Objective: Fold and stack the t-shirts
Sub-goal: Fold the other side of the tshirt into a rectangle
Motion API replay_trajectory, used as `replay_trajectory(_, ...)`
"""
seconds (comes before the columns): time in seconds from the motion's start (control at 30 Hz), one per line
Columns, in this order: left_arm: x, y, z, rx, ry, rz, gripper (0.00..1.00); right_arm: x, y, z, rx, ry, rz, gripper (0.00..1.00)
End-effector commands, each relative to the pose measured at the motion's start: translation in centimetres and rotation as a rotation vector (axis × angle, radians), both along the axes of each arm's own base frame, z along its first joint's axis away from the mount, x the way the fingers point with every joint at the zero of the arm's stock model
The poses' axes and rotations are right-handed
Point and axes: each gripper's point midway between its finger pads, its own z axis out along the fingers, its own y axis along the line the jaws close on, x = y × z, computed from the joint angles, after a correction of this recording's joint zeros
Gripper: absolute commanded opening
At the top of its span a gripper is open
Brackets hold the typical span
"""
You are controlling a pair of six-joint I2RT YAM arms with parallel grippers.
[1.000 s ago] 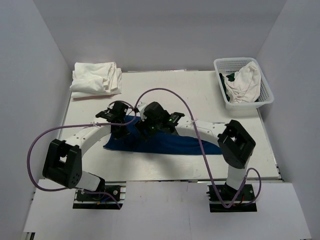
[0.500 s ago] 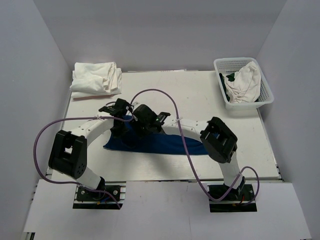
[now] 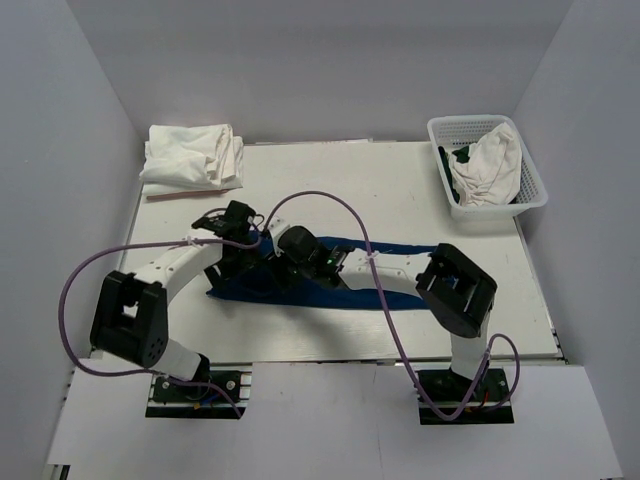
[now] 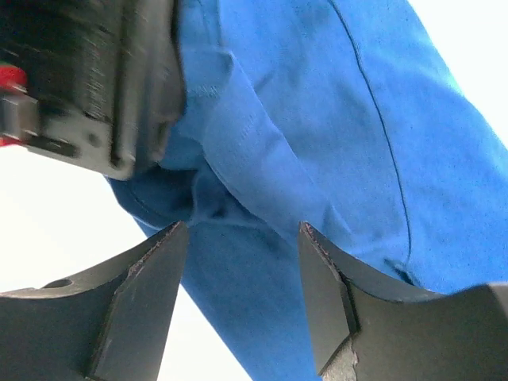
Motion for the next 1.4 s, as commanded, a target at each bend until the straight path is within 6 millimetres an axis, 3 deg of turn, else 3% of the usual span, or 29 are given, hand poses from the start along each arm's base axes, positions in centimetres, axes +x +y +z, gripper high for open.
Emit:
replay_trajectory(0.0, -0.5, 2.9, 3.2, 0.072, -0.078, 0.1, 1.0, 0.6, 2.7, 3.3, 0.101, -0.073, 0.047, 0.64)
replay_trajectory(0.23, -1.8, 5.6, 6.3, 0.128, -0.142, 0.174, 1.0, 1.1, 3.7, 2.4, 0.038, -0.106, -0.008, 0.64)
replay_trajectory(0.4, -3.1, 6.8, 6.2, 0.161, -0.117, 0.195, 1.0, 1.6, 3.6, 0.3, -0.105, -0.106, -0.1, 0.64)
replay_trajectory(0.5, -3.1, 6.8, 6.6, 0.154, -0.133, 0.197, 1.0, 2.7, 3.2, 0.1, -0.131, -0.133, -0.185, 0.64)
replay_trajectory(0.57, -2.8, 6.6, 6.4, 0.142, -0.144, 0.188, 1.0, 3.5, 2.3, 0.1, -0.156, -0.152, -0.244, 0.58)
replay_trajectory(0.83, -0.8, 4.4, 5.8, 0.056, -0.17, 0.084, 1.0, 4.1, -1.2, 1.1, -0.24, -0.198, -0.383, 0.23)
replay_trajectory(0.9, -0.6, 3.7, 5.3, 0.028, -0.159, 0.048, 1.0, 4.3, -1.6, 1.6, -0.228, -0.211, -0.406, 0.1)
replay_trajectory(1.13, 0.8, 0.6, 5.4, -0.085, -0.197, -0.121, 1.0, 2.7, -3.3, 2.0, -0.267, -0.192, -0.316, 0.08)
replay_trajectory(1.17, 0.7, -0.8, 5.5, -0.138, -0.196, -0.179, 1.0, 2.2, -2.9, 3.0, -0.227, -0.2, -0.251, 0.08)
replay_trajectory(1.37, 0.4, -4.7, 5.6, -0.329, -0.248, -0.385, 1.0, 0.0, -3.3, 2.7, -0.235, -0.162, -0.093, 0.12)
